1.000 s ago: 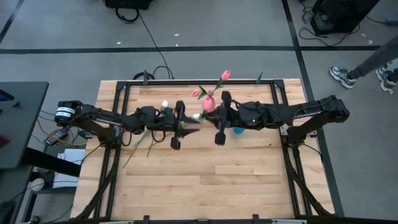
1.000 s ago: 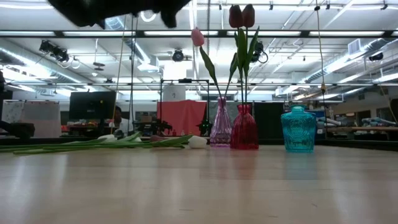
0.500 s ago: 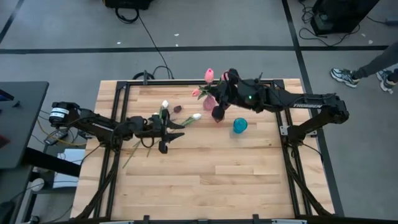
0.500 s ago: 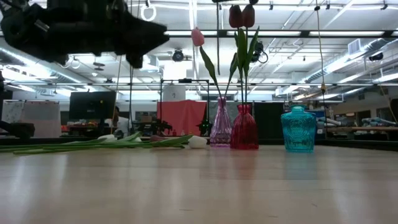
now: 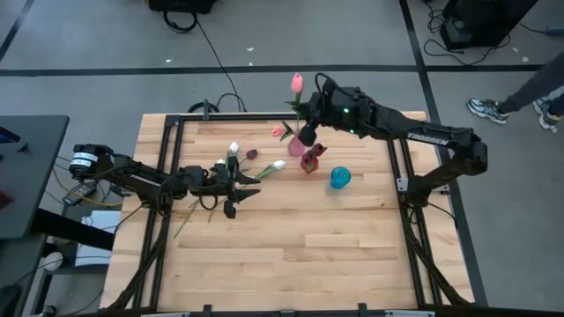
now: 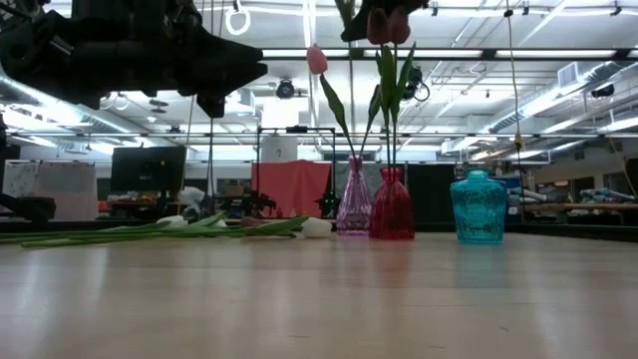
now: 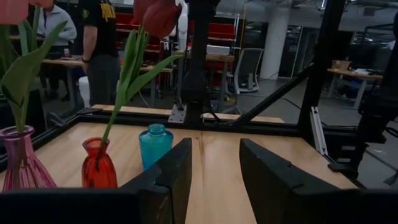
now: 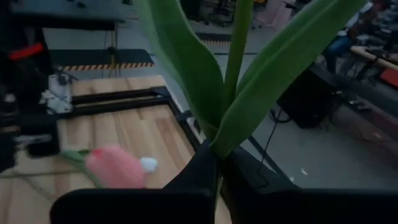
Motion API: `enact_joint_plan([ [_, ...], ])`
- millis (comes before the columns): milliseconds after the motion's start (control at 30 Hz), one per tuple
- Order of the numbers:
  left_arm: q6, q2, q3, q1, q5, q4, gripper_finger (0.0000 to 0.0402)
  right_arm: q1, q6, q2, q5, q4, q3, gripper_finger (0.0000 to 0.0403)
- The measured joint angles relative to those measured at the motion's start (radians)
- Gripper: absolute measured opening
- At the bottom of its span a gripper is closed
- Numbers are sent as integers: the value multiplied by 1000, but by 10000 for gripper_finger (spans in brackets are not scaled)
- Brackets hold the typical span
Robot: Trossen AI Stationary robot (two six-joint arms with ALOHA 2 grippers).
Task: Sort flowers into vase by color
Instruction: Put the pink flower into the pink vase
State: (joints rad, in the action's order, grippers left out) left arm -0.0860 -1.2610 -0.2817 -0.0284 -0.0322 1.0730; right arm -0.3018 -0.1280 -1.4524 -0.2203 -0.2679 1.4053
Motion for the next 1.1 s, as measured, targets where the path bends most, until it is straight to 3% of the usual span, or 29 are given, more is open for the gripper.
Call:
enact_joint_plan([
  [500,3,-1,0,0,0,-39,140,-42,22,-98,28,-26,0,23],
  [667,-12,-1,0,0,-1,-71,140,-42,55,-98,-30,-104,0,26],
  [833,-58,-1,0,0,-1,-155,140,-44,56,-95,-81,-174,0,56],
  [1100,-82,-1,0,2,-17,-209,140,-41,77,-79,-44,-312,52,130],
])
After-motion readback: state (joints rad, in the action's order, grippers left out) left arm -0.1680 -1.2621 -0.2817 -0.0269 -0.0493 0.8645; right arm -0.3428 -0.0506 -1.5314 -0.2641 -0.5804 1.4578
